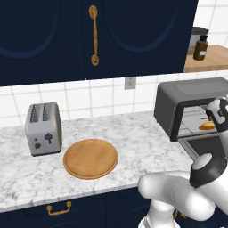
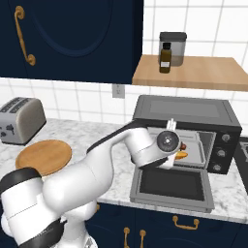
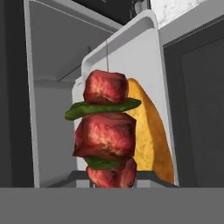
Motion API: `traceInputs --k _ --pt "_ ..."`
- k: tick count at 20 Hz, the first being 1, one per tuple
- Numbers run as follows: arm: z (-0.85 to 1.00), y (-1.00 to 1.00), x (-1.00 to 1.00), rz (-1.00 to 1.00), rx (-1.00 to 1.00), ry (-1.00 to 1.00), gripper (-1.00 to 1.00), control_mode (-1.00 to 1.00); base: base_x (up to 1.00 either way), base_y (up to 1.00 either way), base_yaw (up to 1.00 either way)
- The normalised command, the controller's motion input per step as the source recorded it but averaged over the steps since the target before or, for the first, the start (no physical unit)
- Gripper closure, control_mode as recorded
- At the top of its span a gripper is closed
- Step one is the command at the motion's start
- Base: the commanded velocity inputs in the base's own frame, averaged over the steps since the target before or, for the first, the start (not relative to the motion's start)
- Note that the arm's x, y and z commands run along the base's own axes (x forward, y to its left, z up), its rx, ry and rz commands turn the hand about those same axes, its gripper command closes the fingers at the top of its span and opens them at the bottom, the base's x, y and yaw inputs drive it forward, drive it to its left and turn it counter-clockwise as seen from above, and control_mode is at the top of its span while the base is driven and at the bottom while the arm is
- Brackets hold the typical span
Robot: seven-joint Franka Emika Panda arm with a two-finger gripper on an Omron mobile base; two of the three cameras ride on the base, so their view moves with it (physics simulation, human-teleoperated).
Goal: Pick up the kebab skewer and baguette bread, and place them inside the toaster oven. Close the toaster oven door and start by setting the timer.
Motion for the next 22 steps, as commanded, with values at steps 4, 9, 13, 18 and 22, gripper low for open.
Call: traceInputs --k 4,9,13,18,22 --pt "-0.3 -0.16 0.28 0.0 0.0 0.0 1.0 -1.0 0.0 0.0 0.0" --pt "-0.24 -0.08 0.26 0.0 0.0 0.0 1.0 -1.0 0.0 0.0 0.0" --pt "-0.19 -0.05 0.29 0.0 0.0 0.0 1.0 -1.0 0.0 0.0 0.0" --pt "-0.07 0.0 0.32 0.0 0.0 0.0 1.0 -1.0 0.0 0.0 0.0" --pt "0.0 0.0 0.19 0.0 0.0 0.0 1.0 -1.0 0.0 0.0 0.0"
